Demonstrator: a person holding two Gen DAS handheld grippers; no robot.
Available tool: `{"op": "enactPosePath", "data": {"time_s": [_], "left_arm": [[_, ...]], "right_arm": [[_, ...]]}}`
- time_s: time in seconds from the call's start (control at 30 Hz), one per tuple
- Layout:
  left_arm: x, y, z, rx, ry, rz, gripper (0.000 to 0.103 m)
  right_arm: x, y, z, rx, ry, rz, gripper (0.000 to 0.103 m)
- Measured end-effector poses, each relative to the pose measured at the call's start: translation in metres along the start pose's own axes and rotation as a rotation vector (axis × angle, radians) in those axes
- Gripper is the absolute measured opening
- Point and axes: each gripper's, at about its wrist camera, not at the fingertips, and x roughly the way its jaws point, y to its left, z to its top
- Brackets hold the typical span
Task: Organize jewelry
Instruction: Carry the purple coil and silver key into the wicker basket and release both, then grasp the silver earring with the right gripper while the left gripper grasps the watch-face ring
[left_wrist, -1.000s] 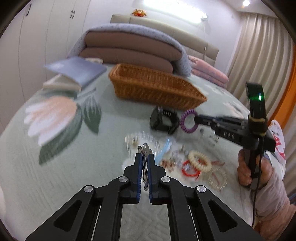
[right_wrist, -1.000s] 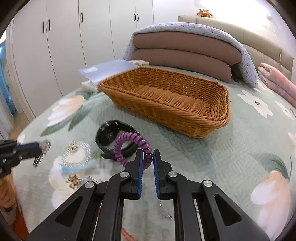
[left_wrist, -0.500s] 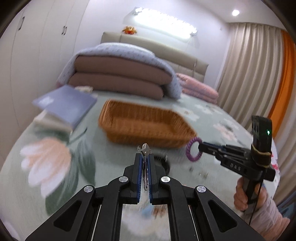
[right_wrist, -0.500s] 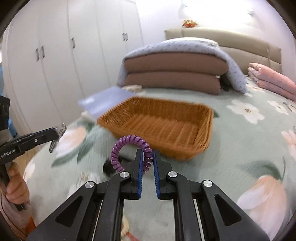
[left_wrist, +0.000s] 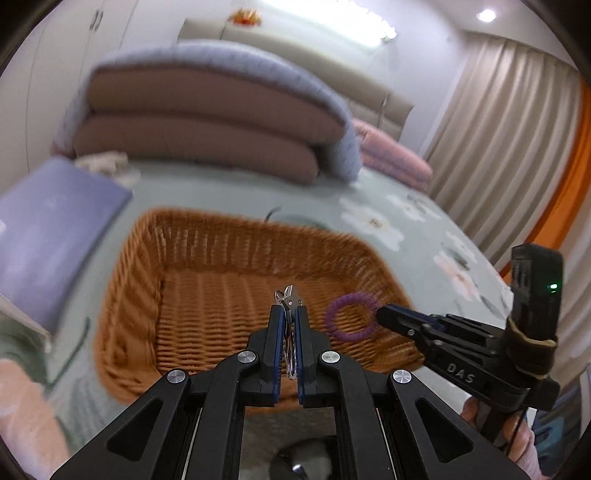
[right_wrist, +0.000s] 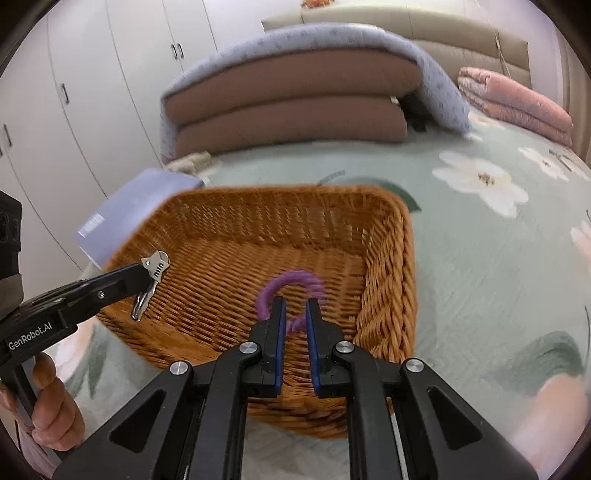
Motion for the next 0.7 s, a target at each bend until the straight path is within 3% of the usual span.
{"op": "enactPosePath", "data": {"time_s": [0.13, 0.2, 0.27, 0.33, 0.37, 0.53, 0.63, 0.7], "left_arm": [[0.015, 0.007, -0.005, -0.001, 0.036, 0.020, 0.006], [0.017, 0.010, -0.007, -0.011, 0.051, 0.013, 0.009], [0.011, 0.009, -0.007, -0.007, 0.049, 0.008, 0.019], [-0.003, 0.007, -0.009, 0.010, 0.012, 0.032, 0.044], [-0.014, 0.004, -0.010, 0.018, -0.014, 0.039, 0.048], [-0.061, -0.003, -0.027, 0.008, -0.065, 0.018, 0.049], [-0.092, -0.005, -0.053, 0.002, -0.080, 0.054, 0.049], [-0.101, -0.005, -0.072, -0.014, -0.042, 0.098, 0.049]], "right_arm": [[-0.002, -0.002, -0.003, -0.001, -0.008, -0.017, 0.014], [-0.012, -0.006, -0.005, 0.026, -0.034, 0.019, 0.028], [-0.025, -0.009, -0.007, 0.034, -0.074, 0.021, 0.033], [-0.037, -0.007, -0.008, 0.030, -0.094, 0.014, 0.033], [-0.045, -0.006, -0.009, 0.033, -0.102, 0.016, 0.033], [-0.102, 0.001, -0.032, 0.023, -0.171, 0.031, 0.033], [-0.129, 0.009, -0.062, 0.017, -0.178, 0.055, 0.033], [-0.136, 0.017, -0.081, 0.008, -0.165, 0.063, 0.033]]}}
